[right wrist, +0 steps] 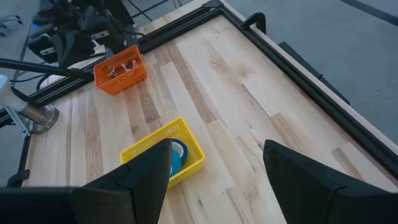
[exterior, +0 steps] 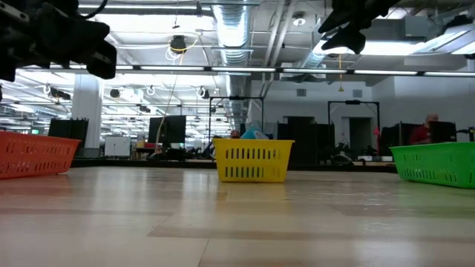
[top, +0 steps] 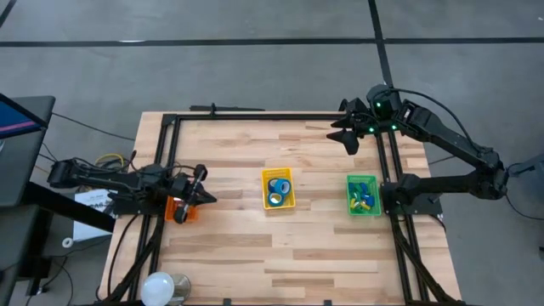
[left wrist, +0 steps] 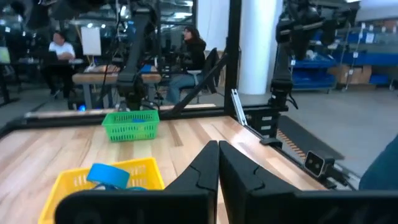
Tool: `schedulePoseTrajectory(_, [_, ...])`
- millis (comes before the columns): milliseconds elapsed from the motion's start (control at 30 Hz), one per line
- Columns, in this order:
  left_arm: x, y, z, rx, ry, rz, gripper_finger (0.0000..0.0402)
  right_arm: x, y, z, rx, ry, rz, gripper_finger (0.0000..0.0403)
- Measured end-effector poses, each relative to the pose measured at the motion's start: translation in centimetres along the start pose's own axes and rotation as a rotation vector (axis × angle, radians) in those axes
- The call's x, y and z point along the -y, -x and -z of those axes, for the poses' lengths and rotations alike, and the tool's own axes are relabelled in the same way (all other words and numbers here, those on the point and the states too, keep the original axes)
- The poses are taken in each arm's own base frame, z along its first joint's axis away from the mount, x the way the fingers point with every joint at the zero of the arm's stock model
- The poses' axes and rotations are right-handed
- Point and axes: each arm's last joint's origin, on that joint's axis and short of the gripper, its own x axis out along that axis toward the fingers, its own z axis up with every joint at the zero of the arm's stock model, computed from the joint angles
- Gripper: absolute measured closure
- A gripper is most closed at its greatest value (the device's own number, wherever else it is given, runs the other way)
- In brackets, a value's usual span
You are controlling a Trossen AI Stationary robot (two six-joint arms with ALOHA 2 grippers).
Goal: Pick and place Stapler, Stapler remover, tape
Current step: Return to Home Position
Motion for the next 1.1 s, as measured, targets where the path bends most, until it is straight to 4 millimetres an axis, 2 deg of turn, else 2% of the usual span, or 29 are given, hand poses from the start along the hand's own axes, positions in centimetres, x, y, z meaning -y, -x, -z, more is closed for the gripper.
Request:
schedulePoseTrajectory(133, [0.2,0.2,0.0,-0.004,-0.058,0.014,0.0399,0.0,0.0,0.0,0.0,0.0,0.0,0.0159])
schedulePoseTrajectory(633, [0.4,1.4,0.7,-0.078,-0.069,0.003,0.0399,0.0,0.0,0.0,0.0,0.0,0.0,0.0159])
schedulePoseTrajectory(833, [0.2,1.8,1.3,-0.133,-0.064,-0.066,0.0399,0.0,0.0,0.0,0.0,0.0,0.0,0.0159])
schedulePoseTrajectory(1100, [0.1,2.1,0.9,-0.095,-0.073,-0.138,0.0399,0.0,0.0,0.0,0.0,0.0,0.0,0.0159])
